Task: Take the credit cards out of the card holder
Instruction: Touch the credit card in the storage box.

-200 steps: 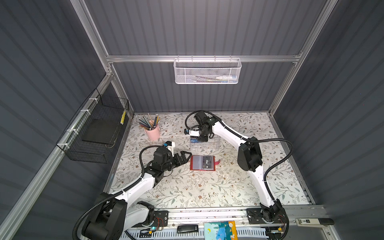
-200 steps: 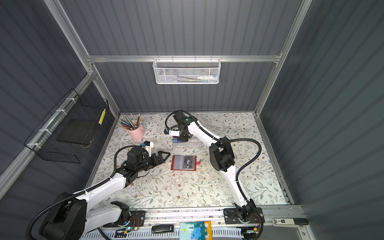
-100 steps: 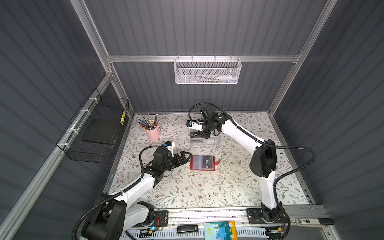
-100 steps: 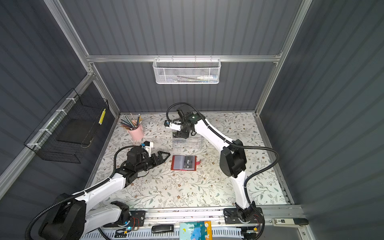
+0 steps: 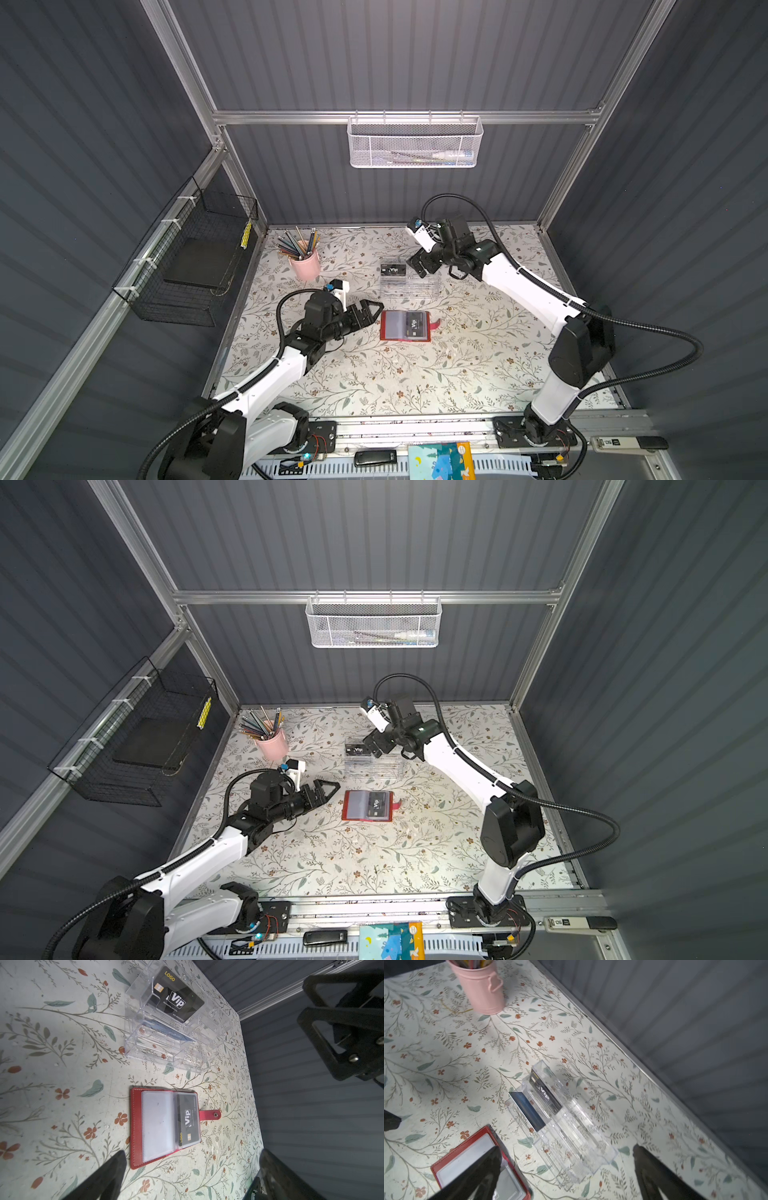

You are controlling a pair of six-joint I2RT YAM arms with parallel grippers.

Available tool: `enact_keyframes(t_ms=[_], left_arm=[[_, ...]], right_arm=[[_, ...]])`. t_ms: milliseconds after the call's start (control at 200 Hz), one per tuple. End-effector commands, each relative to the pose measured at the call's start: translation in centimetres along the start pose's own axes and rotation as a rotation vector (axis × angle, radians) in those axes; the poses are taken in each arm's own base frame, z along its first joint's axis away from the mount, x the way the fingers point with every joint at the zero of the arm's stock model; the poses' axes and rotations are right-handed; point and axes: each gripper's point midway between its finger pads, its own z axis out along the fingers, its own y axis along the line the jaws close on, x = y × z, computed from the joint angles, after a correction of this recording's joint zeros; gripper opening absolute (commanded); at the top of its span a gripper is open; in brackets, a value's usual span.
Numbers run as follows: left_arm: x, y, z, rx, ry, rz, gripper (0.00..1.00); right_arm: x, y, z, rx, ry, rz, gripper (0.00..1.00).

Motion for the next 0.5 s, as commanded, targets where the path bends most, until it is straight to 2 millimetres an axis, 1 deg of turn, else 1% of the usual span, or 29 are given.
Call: enact_keyframes(t_ms=[0, 85, 205, 285, 370, 405, 440, 495], left_arm=[[-2.0, -1.7, 1.0, 0.044, -0.017, -0.012, 1.00], [-2.7, -2.1, 2.4, 0.039, -0.018, -0.014, 1.00], [-3.2, -2.4, 4.9, 0.016, -0.005, -0.011, 1.00], [-3.3, -2.9, 6.5, 0.010, -0.007, -0.006, 1.00], [-3.2, -3.1, 8.4, -0.001, -0.001, -0.003, 1.00], [-3.1, -3.2, 9.1, -0.005, 0.005, -0.003, 1.00], [-3.0, -3.1, 9.7, -0.008, 0.010, -0.007, 1.00], [-3.2, -3.1, 10.4, -0.005, 0.008, -0.012, 1.00]], right_arm=[[0.5, -2.0, -1.8, 0.054, -0.067, 0.263, 0.99], [2.4, -2.0, -2.9, 0.061, -0.113, 0.363, 0.99], [4.8, -0.8, -4.1, 0.007, -0.167, 0.475, 0.99], [6.6, 0.3, -4.2, -0.027, -0.179, 0.521, 0.99], [8.5, 0.5, -4.0, -0.008, -0.192, 0.577, 0.99], [9.0, 0.7, -4.0, -0.014, -0.199, 0.587, 0.99], [9.6, 0.6, -4.0, 0.002, -0.198, 0.613, 0.99], [10.2, 0.7, -4.2, -0.008, -0.189, 0.665, 0.99]])
